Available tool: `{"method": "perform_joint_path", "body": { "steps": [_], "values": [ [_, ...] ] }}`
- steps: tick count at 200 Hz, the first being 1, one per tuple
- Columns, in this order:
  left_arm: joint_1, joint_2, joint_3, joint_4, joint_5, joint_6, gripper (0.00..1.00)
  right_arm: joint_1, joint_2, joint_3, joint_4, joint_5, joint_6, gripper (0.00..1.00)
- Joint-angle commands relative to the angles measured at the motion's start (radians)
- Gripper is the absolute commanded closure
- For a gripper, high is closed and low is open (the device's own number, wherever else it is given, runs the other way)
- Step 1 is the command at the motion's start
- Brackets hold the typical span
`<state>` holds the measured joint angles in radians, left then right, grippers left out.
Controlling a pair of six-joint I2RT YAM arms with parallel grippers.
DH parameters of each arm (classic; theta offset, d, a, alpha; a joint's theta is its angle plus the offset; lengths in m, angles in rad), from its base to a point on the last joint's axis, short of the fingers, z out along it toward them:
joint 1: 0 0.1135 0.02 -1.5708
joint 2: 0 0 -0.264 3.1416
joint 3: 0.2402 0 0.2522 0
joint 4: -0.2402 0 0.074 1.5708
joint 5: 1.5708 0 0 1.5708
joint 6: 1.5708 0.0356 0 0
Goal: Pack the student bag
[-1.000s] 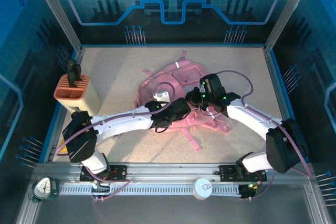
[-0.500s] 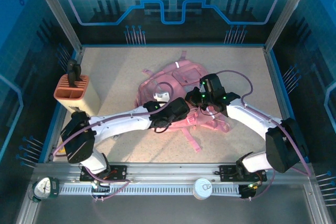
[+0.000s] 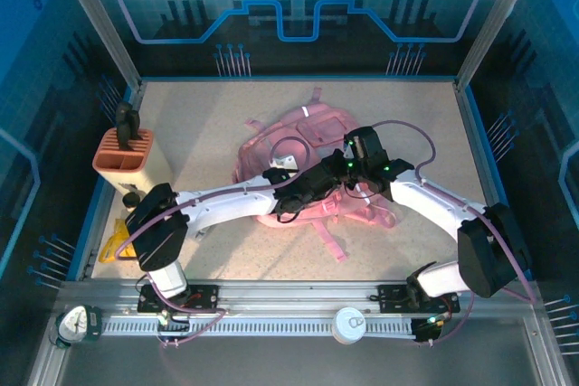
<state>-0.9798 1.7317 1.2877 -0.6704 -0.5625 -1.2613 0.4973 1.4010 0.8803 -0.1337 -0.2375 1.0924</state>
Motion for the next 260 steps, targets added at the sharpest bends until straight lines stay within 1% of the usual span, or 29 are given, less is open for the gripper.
{"method": "perform_joint_path", "body": {
  "steps": [1,29,78,109,125,140,168,181,201,220,242,246,260],
  "values": [
    [0.024,-0.027,-0.011,-0.057,-0.102,-0.048,0.19,0.004,-0.012,0.013,0.081,-0.023,-0.006,1.0],
    [0.023,-0.065,-0.049,-0.046,-0.092,-0.043,0.35,0.007,0.002,0.013,0.093,-0.028,-0.003,1.0],
    [0.018,-0.121,-0.088,-0.045,-0.066,-0.022,0.53,0.006,0.013,0.015,0.098,-0.03,-0.006,1.0],
    [0.016,-0.128,-0.101,-0.027,-0.035,-0.01,0.67,0.006,0.023,0.016,0.105,-0.035,-0.005,1.0],
    [0.016,-0.123,-0.107,-0.009,-0.018,-0.001,0.68,0.007,0.024,0.016,0.106,-0.037,-0.003,1.0],
    [0.016,-0.114,-0.101,0.024,-0.001,0.023,0.62,0.007,0.026,0.018,0.107,-0.037,-0.003,1.0],
    [0.015,-0.084,-0.081,0.049,0.001,0.029,0.63,0.009,0.027,0.017,0.111,-0.035,0.0,1.0],
    [0.015,-0.07,-0.077,0.055,-0.007,0.034,0.67,0.01,0.029,0.021,0.109,-0.036,-0.002,1.0],
    [0.014,-0.063,-0.07,0.057,-0.006,0.044,0.77,0.009,0.027,0.026,0.093,-0.025,-0.012,1.0],
    [0.015,-0.083,-0.082,0.069,-0.006,0.065,0.88,0.007,0.028,0.026,0.082,-0.012,-0.023,1.0],
    [0.019,-0.122,-0.108,0.088,0.008,0.122,0.99,-0.003,0.035,0.029,0.082,-0.02,-0.027,1.0],
    [0.022,-0.13,-0.114,0.095,0.017,0.14,1.0,-0.005,0.036,0.032,0.079,-0.023,-0.028,1.0],
    [0.037,-0.158,-0.141,0.124,0.067,0.209,1.0,-0.012,0.038,0.041,0.066,-0.023,-0.04,1.0]
  ]
}}
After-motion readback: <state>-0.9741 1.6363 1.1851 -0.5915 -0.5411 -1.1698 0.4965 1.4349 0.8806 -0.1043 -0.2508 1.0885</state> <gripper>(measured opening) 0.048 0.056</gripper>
